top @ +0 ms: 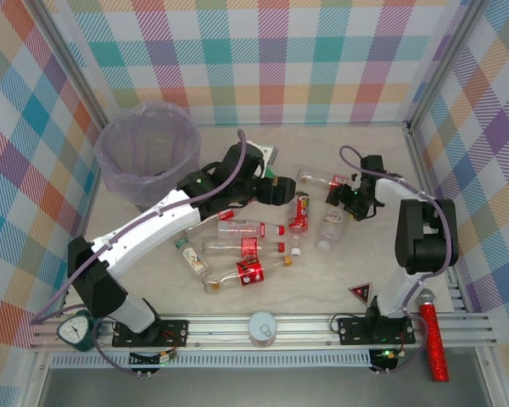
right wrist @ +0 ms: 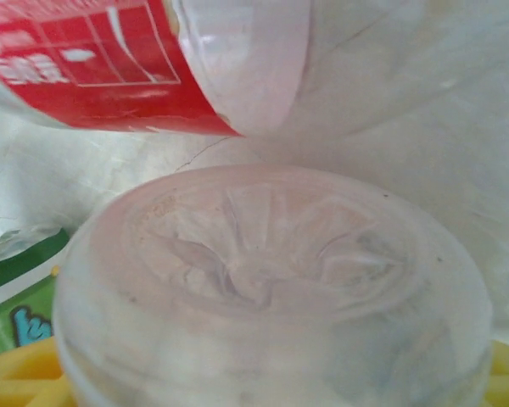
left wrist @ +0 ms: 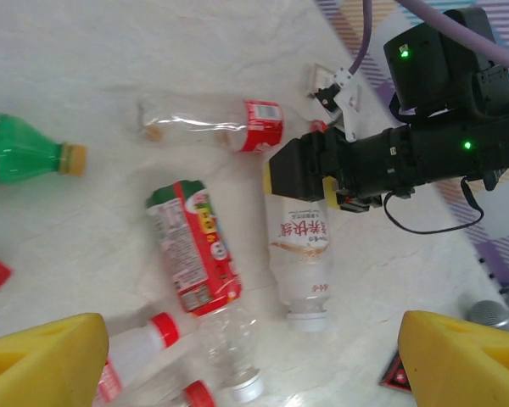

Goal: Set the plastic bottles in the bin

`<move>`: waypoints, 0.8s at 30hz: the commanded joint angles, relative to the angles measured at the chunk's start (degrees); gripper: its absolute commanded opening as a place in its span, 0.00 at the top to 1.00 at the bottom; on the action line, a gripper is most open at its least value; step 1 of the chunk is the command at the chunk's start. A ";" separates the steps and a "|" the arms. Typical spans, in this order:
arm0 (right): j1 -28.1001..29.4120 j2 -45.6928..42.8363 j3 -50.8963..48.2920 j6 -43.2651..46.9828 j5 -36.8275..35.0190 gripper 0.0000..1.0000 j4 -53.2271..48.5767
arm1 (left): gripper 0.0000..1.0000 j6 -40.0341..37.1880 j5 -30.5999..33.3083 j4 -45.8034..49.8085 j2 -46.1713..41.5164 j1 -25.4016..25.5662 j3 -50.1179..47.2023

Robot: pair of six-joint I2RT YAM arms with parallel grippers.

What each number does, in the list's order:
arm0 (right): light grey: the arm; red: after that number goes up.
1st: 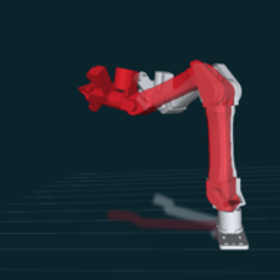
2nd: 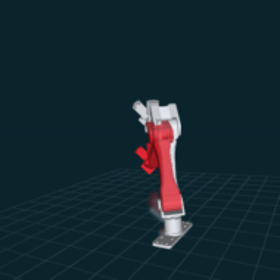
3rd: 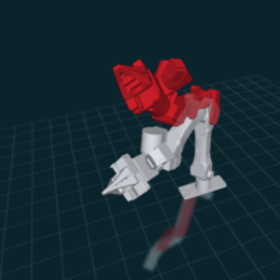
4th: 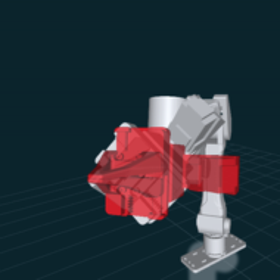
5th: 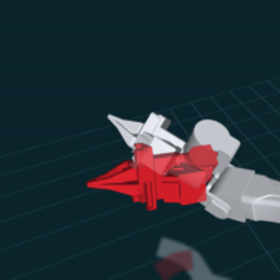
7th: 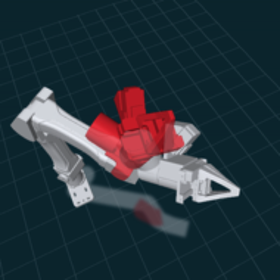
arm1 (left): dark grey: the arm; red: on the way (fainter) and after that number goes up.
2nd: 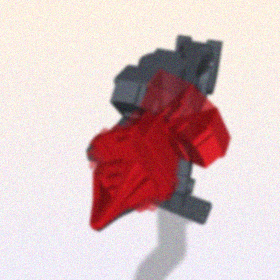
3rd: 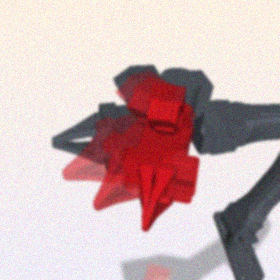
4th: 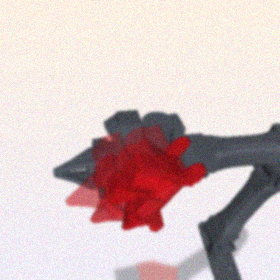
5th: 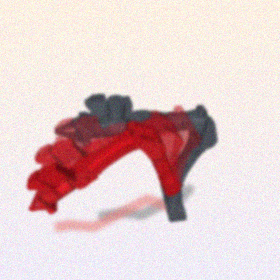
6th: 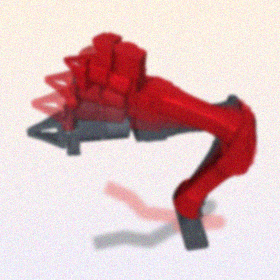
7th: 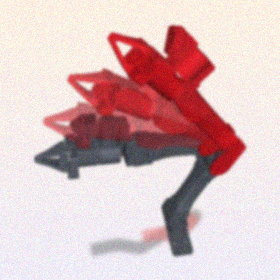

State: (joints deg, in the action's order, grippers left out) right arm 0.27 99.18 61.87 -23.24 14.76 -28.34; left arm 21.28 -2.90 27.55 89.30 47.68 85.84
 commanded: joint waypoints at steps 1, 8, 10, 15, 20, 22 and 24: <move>-0.88 -5.76 -0.67 1.66 0.95 0.36 -1.70 | 0.12 2.98 -4.95 -5.61 2.69 0.74 -1.01; -2.61 -15.31 -2.68 3.03 5.48 0.39 -4.85 | 0.12 3.89 -9.36 -8.47 6.79 1.19 -0.05; -3.04 -17.02 -2.67 3.61 7.98 0.39 -5.53 | 0.12 4.11 -10.66 -9.61 7.86 1.52 -0.63; -3.64 -18.38 -3.07 3.53 15.41 0.40 -4.97 | 0.10 6.79 -15.63 -17.01 10.99 2.13 -3.45; -3.70 -19.61 -6.33 -1.03 27.33 0.41 2.91 | 0.09 6.84 -20.24 -19.86 16.22 4.11 -0.80; -3.63 -20.08 -6.50 -1.66 28.46 0.41 3.44 | 0.09 6.92 -21.41 -19.91 18.24 4.89 0.59; -3.70 -20.55 -6.74 -2.15 29.51 0.41 3.79 | 0.10 7.08 -21.84 -19.70 20.01 5.53 1.44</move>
State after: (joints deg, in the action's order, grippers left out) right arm -3.05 81.03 55.37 -23.55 37.76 -27.83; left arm 27.68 -21.28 10.20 107.70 51.64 84.82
